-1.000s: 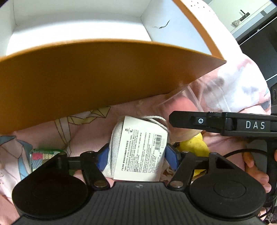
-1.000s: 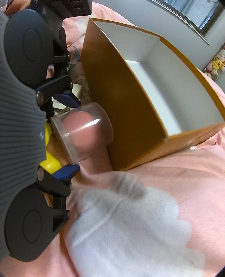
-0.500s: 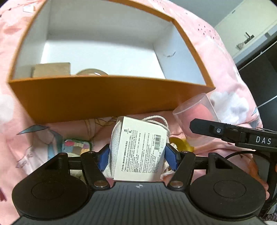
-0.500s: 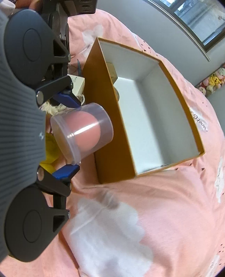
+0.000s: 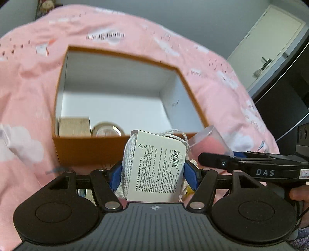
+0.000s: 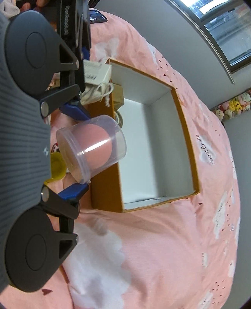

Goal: Organize rigid objects
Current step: 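Carry the pouch and sponge cup into the box and lower them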

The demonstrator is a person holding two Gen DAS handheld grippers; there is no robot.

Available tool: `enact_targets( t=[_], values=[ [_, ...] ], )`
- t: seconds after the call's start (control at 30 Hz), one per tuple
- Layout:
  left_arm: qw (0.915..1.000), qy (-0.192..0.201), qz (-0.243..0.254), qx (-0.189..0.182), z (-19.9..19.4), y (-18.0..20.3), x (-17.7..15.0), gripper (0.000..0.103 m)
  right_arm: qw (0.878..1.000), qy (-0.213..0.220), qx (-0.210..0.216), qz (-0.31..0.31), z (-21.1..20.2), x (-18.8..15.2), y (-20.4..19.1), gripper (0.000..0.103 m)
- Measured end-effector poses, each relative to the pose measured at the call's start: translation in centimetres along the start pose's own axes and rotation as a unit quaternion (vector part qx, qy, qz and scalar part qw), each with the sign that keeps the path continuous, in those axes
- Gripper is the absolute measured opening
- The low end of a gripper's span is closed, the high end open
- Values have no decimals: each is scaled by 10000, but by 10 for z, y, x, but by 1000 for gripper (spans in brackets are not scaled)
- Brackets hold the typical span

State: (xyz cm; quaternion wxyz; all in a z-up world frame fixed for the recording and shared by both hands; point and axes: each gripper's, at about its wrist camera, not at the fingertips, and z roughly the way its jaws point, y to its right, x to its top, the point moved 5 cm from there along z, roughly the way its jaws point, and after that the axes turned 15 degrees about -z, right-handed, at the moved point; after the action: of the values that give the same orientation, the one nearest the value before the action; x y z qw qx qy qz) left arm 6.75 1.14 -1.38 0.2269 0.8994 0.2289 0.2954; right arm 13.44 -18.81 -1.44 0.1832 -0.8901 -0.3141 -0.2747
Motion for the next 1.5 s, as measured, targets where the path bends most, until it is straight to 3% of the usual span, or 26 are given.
enact_targets(
  t=[0.23, 0.53, 0.9, 1.23, 1.5],
  values=[
    [9988, 437, -157, -180, -3, 12, 27, 75, 9986, 183, -70, -492, -13, 27, -11, 71],
    [9959, 881, -186, 14, 11, 19, 73, 75, 9914, 200, -364, -1240, -5, 76, -15, 71],
    [9971, 505, -421, 375, 75, -10, 88, 75, 9847, -836, -391, -1481, 65, 96, 9, 71],
    [9978, 183, -498, 407, 94, -22, 86, 75, 9744, -1659, -232, -1500, 107, 77, 17, 71],
    [9980, -37, -433, 460, 105, -27, 87, 75, 9581, -2146, -437, -1847, 127, 73, 16, 71]
  ],
)
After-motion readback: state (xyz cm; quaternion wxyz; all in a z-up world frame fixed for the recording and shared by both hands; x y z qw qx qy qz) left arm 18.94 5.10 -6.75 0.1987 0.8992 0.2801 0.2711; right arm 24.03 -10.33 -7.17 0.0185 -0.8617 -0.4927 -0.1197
